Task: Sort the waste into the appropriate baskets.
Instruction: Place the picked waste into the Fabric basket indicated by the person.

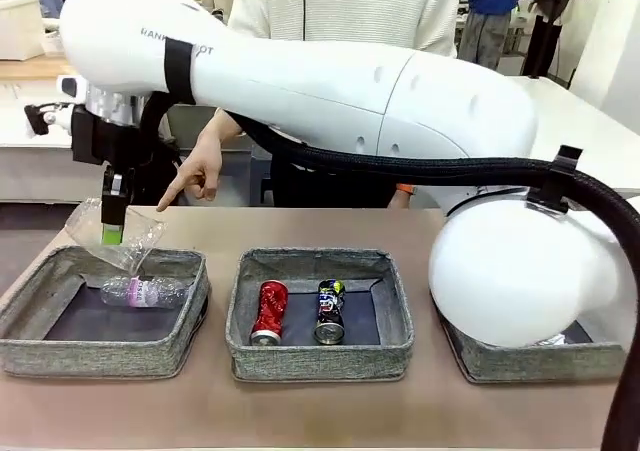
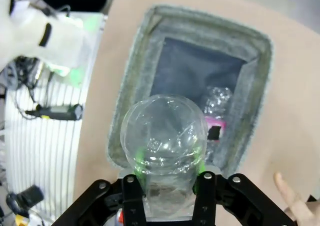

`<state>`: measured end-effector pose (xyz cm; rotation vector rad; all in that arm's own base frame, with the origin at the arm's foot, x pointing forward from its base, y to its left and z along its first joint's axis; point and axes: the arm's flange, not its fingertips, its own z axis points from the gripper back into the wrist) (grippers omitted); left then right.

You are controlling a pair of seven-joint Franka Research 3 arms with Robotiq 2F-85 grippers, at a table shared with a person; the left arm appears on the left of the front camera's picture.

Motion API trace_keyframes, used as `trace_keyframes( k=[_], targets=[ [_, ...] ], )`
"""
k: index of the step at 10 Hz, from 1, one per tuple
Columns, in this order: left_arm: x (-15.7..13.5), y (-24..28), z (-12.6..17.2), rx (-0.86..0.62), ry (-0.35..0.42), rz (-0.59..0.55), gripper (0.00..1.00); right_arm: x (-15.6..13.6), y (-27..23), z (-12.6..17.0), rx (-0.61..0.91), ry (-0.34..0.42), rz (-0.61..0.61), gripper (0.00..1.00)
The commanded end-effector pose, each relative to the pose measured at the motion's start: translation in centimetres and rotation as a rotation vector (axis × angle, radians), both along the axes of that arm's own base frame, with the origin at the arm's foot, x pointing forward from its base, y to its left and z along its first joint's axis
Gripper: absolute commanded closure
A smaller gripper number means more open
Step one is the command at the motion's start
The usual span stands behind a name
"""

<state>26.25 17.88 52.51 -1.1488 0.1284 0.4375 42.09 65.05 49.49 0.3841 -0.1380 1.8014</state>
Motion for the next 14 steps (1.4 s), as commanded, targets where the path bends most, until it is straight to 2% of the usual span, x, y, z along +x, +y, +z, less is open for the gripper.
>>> trace_keyframes(
  k=[1,2,5,10,11,12,13,14],
  targets=[
    [-0.1,-0.1,0.2,0.0,0.001,0.001,0.0,1.3,1.6,1.2,-0.005,0.013,-0.023,0.04],
    [-0.1,-0.1,0.2,0.0,0.001,0.001,0.0,1.2,1.5,1.2,0.008,0.025,-0.011,0.0],
    [-0.1,-0.1,0.2,0.0,0.001,0.001,0.0,1.3,1.0,1.2,0.023,0.046,-0.024,0.0],
    [-0.1,-0.1,0.2,0.0,0.001,0.001,0.0,1.3,0.5,1.5,0.029,0.041,-0.039,0.0],
    [-0.1,-0.1,0.2,0.0,0.001,0.001,0.0,1.3,-0.2,1.9,0.02,0.027,-0.074,0.0],
    [-0.1,-0.1,0.2,0.0,0.001,0.001,0.0,1.4,-1.9,2.8,0.022,0.031,-0.158,0.0],
    [-0.1,-0.1,0.2,0.0,0.001,0.001,0.0,1.3,-5.2,4.2,0.012,0.067,-0.29,0.0],
    [-0.1,-0.1,0.2,0.0,0.001,0.001,0.0,1.2,-10.2,5.4,-0.041,0.097,-0.536,0.0]
  ],
)
